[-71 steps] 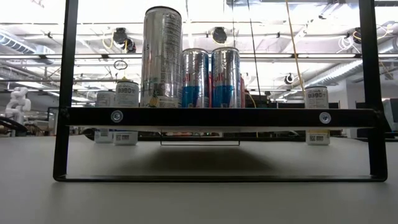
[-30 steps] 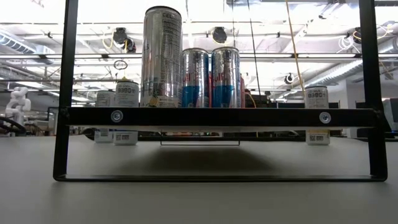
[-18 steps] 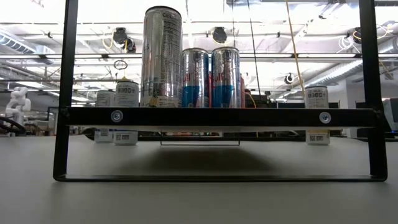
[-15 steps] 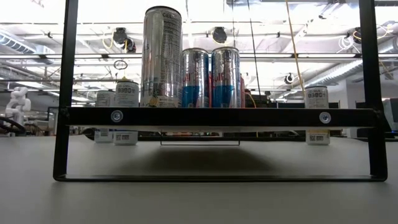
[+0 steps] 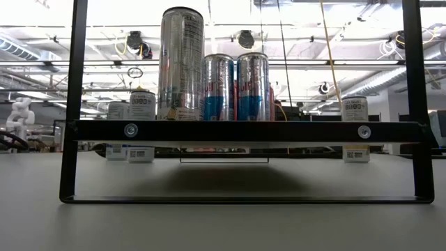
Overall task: Place canned beverage on shelf
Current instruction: Put the bottom white-yellow soda can aligned with the other white-yellow soda can on the shelf
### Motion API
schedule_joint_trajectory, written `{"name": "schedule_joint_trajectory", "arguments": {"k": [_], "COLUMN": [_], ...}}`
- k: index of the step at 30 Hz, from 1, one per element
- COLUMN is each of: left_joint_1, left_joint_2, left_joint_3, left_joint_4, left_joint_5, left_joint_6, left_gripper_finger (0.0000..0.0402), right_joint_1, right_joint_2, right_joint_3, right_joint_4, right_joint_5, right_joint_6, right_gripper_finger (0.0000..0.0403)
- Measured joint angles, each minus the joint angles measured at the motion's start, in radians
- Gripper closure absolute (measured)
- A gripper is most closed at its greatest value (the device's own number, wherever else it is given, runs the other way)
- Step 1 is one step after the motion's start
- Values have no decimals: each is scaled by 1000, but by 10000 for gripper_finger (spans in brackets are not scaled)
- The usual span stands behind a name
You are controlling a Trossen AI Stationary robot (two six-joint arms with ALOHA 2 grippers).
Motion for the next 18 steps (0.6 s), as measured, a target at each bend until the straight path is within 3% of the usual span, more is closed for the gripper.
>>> {"name": "schedule_joint_trajectory", "arguments": {"k": [10,18], "left_joint_1": [0,1], "left_joint_2": [0,0], "left_joint_3": [6,6], "left_joint_4": [90,59], "left_joint_5": [-84,-75], "left_joint_6": [315,388], "left_gripper_finger": [15,15], "right_joint_1": [-72,-180], "right_joint_2": [-192,-296], "right_joint_3": [2,2], "right_joint_4": [-395,-555], "right_joint_5": [-376,-774], "right_joint_6": [319,460], "right_gripper_finger": [184,184]}}
